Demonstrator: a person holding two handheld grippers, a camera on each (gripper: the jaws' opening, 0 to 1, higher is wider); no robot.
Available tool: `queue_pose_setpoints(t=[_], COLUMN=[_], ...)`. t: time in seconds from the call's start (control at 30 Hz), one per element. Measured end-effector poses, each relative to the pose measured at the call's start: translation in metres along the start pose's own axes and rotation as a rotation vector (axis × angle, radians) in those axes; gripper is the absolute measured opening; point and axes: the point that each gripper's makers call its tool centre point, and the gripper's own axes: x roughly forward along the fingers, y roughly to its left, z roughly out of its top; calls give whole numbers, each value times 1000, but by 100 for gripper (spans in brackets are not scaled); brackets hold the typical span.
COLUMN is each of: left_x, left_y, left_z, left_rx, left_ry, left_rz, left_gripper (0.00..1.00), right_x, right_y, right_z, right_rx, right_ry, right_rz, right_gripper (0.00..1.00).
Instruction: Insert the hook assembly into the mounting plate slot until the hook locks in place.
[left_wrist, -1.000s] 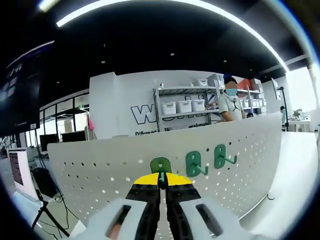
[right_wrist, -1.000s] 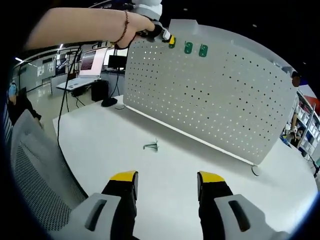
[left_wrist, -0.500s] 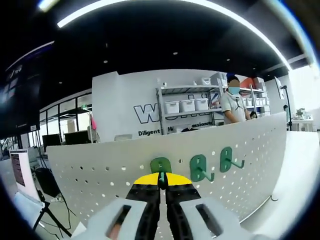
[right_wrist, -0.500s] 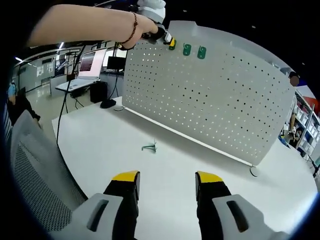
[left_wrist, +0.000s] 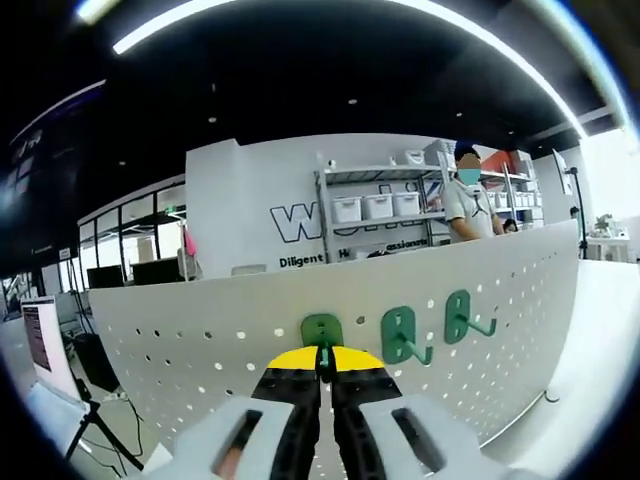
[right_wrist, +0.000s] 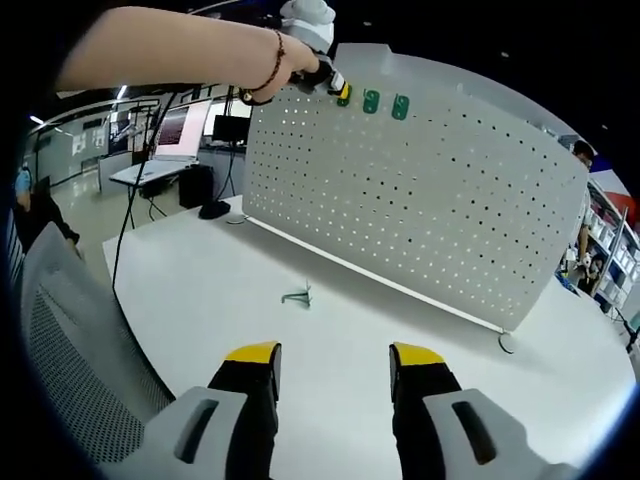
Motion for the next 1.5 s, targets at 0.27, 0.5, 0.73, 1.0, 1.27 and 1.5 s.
queue_pose_setpoints(t=[0.27, 0.5, 0.73, 1.0, 1.27, 1.5], left_x=[0, 1, -2, -10, -34, -64], left_y=[-1, -4, -4, -1, 0, 1], left_z=[-1, -5, -6, -9, -23, -43], left_rx=[38, 30, 16, 5, -23, -13], left_ry=[13, 31, 43, 82, 131, 179], left_rz=[3, 37, 18, -29, -125, -194], left_gripper=[2, 2, 3, 21, 42, 44], right_x=[1, 0, -1, -1, -1, -2], right_y=[-3, -4, -6, -8, -12, -11], right_z=[-3, -3, -2, -4, -6, -8], right_rx=[1, -1, -3, -7, -28, -32], right_ry=[12, 9, 3, 12, 20, 27], right_rz=[-11, -16, -26, -32, -47, -44], right_gripper=[40, 40, 40, 41, 43, 42])
